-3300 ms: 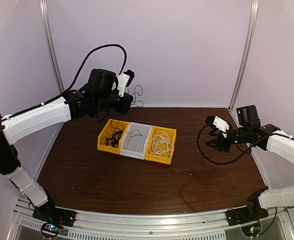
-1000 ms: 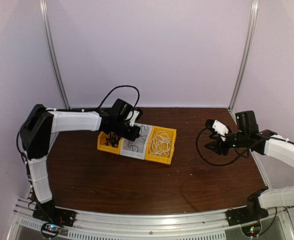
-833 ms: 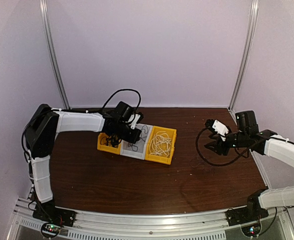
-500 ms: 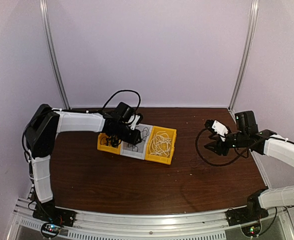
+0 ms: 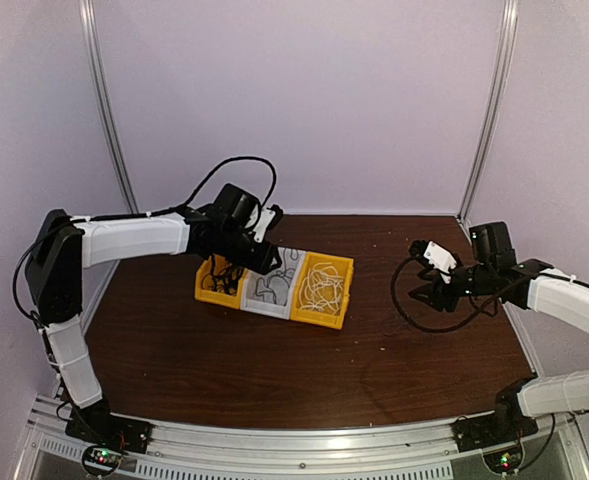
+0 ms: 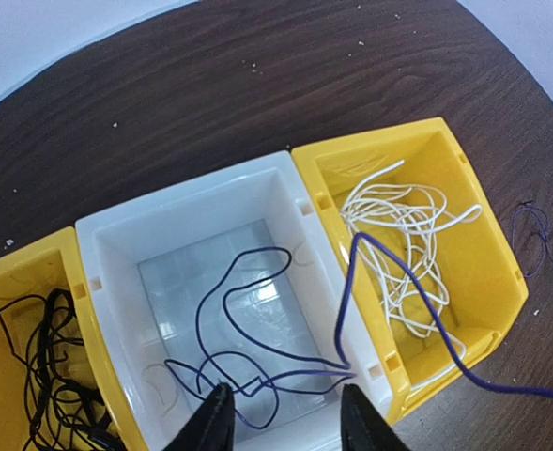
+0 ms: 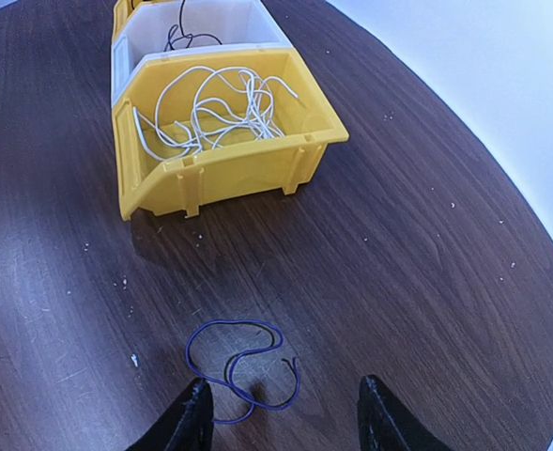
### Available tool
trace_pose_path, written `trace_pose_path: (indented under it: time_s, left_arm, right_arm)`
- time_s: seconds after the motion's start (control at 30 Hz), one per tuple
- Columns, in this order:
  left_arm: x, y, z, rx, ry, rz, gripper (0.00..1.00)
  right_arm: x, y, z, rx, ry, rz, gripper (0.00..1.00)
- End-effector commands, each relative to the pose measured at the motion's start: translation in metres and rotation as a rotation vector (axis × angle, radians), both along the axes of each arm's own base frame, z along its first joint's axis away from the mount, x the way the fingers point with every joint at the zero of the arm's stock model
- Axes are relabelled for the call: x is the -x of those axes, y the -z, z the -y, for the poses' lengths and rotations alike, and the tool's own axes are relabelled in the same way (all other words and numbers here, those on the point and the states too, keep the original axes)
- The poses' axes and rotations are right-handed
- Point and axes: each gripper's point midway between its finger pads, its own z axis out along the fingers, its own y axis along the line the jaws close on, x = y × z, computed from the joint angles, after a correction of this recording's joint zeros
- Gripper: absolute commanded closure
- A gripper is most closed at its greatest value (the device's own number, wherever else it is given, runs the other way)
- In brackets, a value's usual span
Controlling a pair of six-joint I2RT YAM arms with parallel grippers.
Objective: Untangle the cables
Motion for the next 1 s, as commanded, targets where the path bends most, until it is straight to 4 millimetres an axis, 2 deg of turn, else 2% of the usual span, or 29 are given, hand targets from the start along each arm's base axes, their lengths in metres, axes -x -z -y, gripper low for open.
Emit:
trace_pose_path:
  time_s: [0.0,0.1,0.3,0.4,0.5,0.63,0.7,0.83,0.97]
  left_arm:
    - [-0.001,-0.015,0.004,0.037,0.033,0.058,0.70]
    - [-0.002,-0.017,0.009,0.065,0.043,0.061,0.85]
    - [-0.009,-0.012,0.014,0.071,0.046,0.081,1.00]
    - [-0.023,0.005,0.003,-0.030,-0.014,0.096,1.00]
    - [-0.024,0.012,-0.001,-0.064,-0.016,0.102,1.00]
    - [-0.014,0.011,0.007,-0.011,0.043,0.084,1.00]
    - [-0.012,0.010,0.009,0.000,0.049,0.078,1.00]
    - [-0.011,0.008,0.010,0.019,0.051,0.078,1.00]
    - [-0.008,0.001,0.011,0.040,0.055,0.074,1.00]
  right_arm:
    - [0.001,0.002,-0.001,0.005,-0.014,-0.006,0.47]
    - [0.002,0.002,-0.001,0.005,-0.014,-0.007,0.47]
    - [0.002,0.003,0.000,0.008,-0.013,-0.006,0.47]
    - [0.002,0.003,-0.001,0.004,-0.018,-0.009,0.47]
    - [0.006,-0.018,-0.015,-0.041,-0.094,0.020,0.47]
    - [-0.003,-0.056,-0.059,-0.157,-0.232,0.013,0.43]
    - [-0.008,-0.063,-0.092,-0.197,-0.317,-0.030,0.43]
    - [-0.022,-0.060,-0.164,-0.161,-0.404,-0.015,0.44]
    - [-0.042,-0.070,-0.214,-0.254,-0.431,-0.051,0.44]
